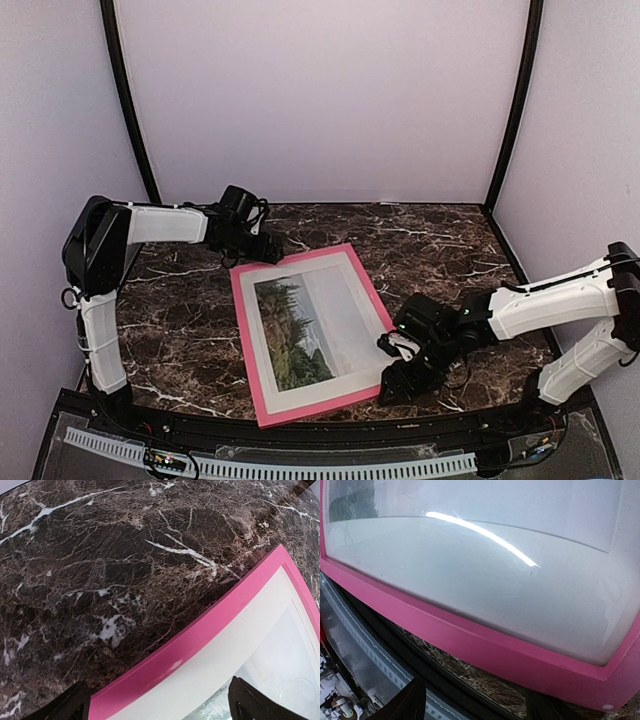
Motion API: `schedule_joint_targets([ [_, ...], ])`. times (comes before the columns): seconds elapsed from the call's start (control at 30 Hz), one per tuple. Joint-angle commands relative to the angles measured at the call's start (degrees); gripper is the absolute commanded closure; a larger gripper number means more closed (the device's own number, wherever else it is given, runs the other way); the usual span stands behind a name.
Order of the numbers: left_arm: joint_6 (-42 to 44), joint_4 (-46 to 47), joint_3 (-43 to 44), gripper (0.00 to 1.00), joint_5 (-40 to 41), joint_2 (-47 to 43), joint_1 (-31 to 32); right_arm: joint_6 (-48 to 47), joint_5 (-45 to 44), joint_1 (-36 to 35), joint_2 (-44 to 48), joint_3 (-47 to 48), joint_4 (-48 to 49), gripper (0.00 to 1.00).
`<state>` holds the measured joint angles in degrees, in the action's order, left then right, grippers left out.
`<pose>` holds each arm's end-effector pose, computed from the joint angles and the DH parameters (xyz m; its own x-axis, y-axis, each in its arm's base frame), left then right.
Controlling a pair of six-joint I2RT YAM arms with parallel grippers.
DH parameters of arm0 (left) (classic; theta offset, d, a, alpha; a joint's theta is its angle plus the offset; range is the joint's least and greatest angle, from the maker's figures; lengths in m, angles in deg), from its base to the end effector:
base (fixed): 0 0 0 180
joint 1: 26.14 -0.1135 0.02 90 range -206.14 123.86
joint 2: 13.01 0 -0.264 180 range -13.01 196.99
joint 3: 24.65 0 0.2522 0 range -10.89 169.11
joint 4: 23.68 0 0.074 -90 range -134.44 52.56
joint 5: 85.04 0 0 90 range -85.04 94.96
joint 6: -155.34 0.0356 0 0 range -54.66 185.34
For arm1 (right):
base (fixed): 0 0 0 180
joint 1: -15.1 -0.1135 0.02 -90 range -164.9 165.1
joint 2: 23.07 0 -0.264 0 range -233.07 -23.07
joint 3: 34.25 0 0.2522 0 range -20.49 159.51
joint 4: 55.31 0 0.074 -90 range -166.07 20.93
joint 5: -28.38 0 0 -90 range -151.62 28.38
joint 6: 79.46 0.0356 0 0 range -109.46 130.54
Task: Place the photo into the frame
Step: Rotate the photo frame at the center of the board.
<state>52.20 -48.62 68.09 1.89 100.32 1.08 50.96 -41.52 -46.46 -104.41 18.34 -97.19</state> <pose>0.3881 -0.2018 0.1890 -0.7294 0.1199 -0.6735 0.3330 0.9222 -0.1965 0.1021 0.2142 0.1518 -0.9127 -0.4065 -0.0423 -0.3787 0.8020 0.4619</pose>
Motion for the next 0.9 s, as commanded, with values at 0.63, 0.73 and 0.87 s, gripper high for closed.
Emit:
schedule_joint_targets([
  [0.63,-7.27,-4.2,-3.22,0.19,-10.52,-1.03,-3.49,-5.0,-0.93,26.1,-18.38,19.28,10.67,0.3],
  [0.73,-9.53,-0.98,-11.3,0.22,-13.19,-6.48,-3.13,-4.93,-0.98,28.57,-20.67,21.49,11.7,0.3],
  [0.87,-12.71,2.19,-21.06,0.24,-15.72,-13.64,-1.2,-4.48,-1.14,30.9,-24.33,24.66,13.09,0.3],
])
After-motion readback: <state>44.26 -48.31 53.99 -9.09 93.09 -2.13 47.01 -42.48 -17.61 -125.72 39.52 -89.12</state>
